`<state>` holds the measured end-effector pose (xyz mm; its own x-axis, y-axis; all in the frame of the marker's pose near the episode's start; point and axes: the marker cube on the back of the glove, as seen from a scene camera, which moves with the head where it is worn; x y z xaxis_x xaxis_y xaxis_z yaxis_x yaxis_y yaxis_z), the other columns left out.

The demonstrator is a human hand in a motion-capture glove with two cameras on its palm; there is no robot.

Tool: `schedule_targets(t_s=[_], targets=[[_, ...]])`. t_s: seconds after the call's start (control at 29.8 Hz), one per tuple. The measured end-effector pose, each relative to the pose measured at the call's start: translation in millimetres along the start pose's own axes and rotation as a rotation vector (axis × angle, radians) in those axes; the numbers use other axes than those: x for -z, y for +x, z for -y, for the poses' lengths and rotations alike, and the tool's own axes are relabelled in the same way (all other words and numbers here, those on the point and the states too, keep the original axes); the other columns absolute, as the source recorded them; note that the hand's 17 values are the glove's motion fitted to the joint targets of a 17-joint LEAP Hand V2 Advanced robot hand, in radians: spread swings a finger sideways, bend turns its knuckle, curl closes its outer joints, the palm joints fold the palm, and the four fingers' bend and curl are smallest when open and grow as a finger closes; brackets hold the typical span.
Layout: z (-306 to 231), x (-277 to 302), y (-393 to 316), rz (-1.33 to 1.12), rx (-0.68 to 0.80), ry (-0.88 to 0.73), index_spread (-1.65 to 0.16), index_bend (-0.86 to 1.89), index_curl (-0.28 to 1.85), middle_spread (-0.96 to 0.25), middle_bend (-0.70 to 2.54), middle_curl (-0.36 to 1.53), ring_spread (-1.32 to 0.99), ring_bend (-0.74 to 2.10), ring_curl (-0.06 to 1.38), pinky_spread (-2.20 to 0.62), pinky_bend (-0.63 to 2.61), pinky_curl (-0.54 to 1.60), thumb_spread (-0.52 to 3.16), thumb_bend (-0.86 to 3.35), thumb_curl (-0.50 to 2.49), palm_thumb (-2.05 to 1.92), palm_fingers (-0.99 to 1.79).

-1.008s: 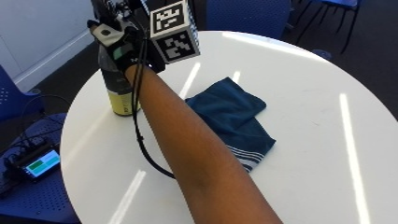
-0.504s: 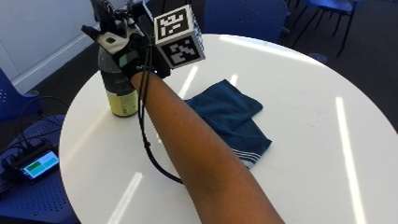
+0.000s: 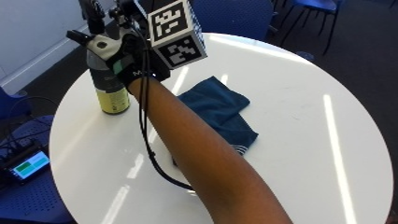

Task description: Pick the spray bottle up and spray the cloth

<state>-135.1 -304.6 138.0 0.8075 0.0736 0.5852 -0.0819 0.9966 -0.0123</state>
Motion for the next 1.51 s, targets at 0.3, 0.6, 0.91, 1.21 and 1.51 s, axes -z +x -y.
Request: schedule_targets(t_s=[0.3, 0.6, 0.91, 1.21, 1.51], targets=[[-60, 7, -27, 0.116, 0.097, -0.096, -0.39, 0.04, 0.1, -0.1, 0.43, 0.42, -0.09, 0.55, 0.39, 0.14, 0.51, 0.4, 0.91, -0.04, 0.48, 0.59, 0.34], [-121, 17, -62, 0.242, 0.192, -0.227, -0.4, 0.1, 0.11, -0.1, 0.44, 0.42, -0.09, 0.58, 0.38, 0.14, 0.48, 0.38, 0.92, -0.03, 0.46, 0.62, 0.48], [-179, 23, -86, 0.312, 0.232, -0.275, -0.39, 0.24, 0.2, -0.12, 0.39, 0.4, -0.1, 0.54, 0.37, 0.12, 0.35, 0.34, 0.94, 0.0, 0.46, 0.7, 0.7], [-218, 18, -78, 0.303, 0.232, -0.292, -0.33, 0.33, 0.3, -0.15, 0.42, 0.42, -0.14, 0.47, 0.35, 0.05, 0.18, 0.29, 0.9, 0.0, 0.49, 0.82, 1.06], [-249, 16, -72, 0.344, 0.206, -0.333, -0.28, 0.31, 0.38, -0.16, 0.47, 0.47, -0.19, 0.54, 0.42, -0.18, 0.39, 0.39, 0.75, -0.01, 0.57, 0.9, 1.38]])
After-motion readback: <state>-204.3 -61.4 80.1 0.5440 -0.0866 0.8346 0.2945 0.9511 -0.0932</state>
